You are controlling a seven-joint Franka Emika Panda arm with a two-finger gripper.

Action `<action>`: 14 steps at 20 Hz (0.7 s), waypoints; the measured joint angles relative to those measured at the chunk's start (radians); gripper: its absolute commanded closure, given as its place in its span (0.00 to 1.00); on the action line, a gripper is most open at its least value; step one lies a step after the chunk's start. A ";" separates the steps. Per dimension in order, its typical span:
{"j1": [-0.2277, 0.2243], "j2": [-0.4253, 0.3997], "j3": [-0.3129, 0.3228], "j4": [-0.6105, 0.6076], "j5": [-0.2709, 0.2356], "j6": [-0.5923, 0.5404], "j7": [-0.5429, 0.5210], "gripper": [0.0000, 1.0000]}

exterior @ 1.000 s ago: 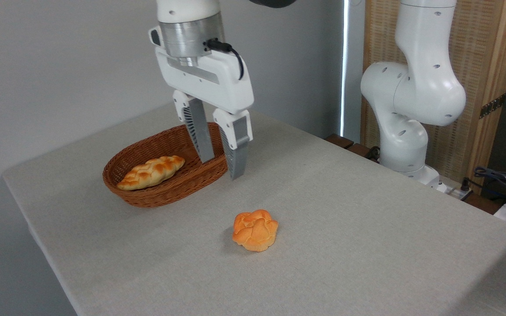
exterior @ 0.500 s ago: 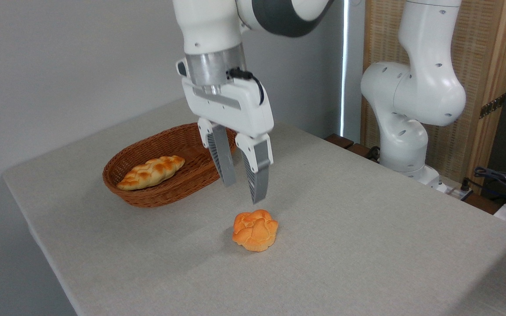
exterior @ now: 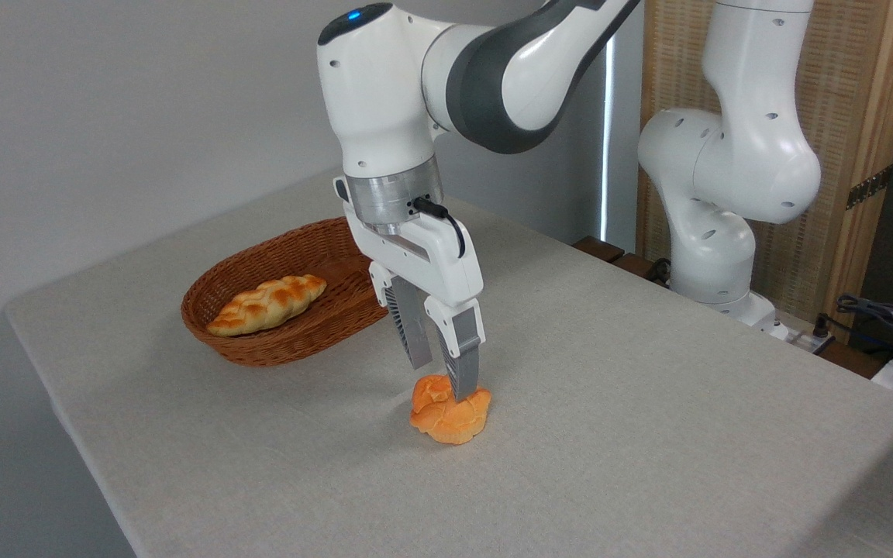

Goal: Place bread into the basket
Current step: 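Close the gripper fingers around the orange bun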

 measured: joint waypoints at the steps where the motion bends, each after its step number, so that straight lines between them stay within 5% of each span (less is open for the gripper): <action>1: 0.000 0.001 0.000 -0.001 0.009 0.001 0.000 0.00; 7: 0.000 0.013 0.000 -0.004 0.096 0.004 0.000 0.00; 14: -0.017 0.051 -0.002 -0.014 0.103 0.030 0.001 0.00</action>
